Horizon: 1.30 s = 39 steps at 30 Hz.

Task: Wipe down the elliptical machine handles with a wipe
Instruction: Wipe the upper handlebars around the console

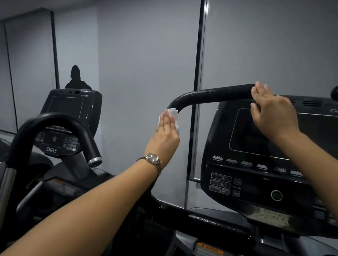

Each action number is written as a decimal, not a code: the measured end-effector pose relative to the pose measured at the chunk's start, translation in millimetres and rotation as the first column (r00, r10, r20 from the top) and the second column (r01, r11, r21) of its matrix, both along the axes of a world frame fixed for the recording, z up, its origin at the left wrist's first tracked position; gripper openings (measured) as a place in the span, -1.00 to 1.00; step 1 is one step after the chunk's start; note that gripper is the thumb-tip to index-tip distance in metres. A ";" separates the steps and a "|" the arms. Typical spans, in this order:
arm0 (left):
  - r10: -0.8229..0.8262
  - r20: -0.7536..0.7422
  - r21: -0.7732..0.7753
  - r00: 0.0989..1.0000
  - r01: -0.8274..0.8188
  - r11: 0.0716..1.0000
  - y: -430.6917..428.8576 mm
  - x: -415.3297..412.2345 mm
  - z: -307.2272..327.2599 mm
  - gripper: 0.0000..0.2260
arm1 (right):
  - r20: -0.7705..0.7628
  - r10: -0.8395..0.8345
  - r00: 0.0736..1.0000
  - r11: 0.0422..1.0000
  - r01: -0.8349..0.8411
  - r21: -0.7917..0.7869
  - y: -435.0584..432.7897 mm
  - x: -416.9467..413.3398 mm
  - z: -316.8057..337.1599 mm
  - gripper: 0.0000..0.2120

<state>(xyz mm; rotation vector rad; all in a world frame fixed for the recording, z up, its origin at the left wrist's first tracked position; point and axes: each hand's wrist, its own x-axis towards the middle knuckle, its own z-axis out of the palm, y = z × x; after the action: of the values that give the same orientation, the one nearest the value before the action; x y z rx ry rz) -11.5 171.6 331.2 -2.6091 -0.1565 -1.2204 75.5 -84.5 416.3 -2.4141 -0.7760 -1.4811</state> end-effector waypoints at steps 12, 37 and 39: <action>0.092 0.047 0.288 0.995 -0.102 0.952 5.7 16.4 -17.5 -0.63 | 0.019 0.016 1.000 1.000 -0.016 0.009 -1.8 3.4 -3.4 -0.57; 0.078 0.149 -0.065 0.986 -0.069 0.995 -6.7 6.0 15.5 -0.42 | 0.061 0.071 0.996 0.996 -0.074 0.052 -6.6 8.4 -0.5 -0.62; 0.123 0.103 -0.123 0.987 -0.110 0.986 -9.8 6.8 31.2 -0.41 | 0.058 0.066 0.996 0.996 -0.069 0.050 -6.0 7.4 0.2 -0.62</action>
<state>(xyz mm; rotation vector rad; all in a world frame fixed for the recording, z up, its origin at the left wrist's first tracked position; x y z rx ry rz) -4.7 161.8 362.4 -2.5883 -0.4081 -1.3521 82.9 -90.6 416.5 -2.2940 -0.8125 -1.5300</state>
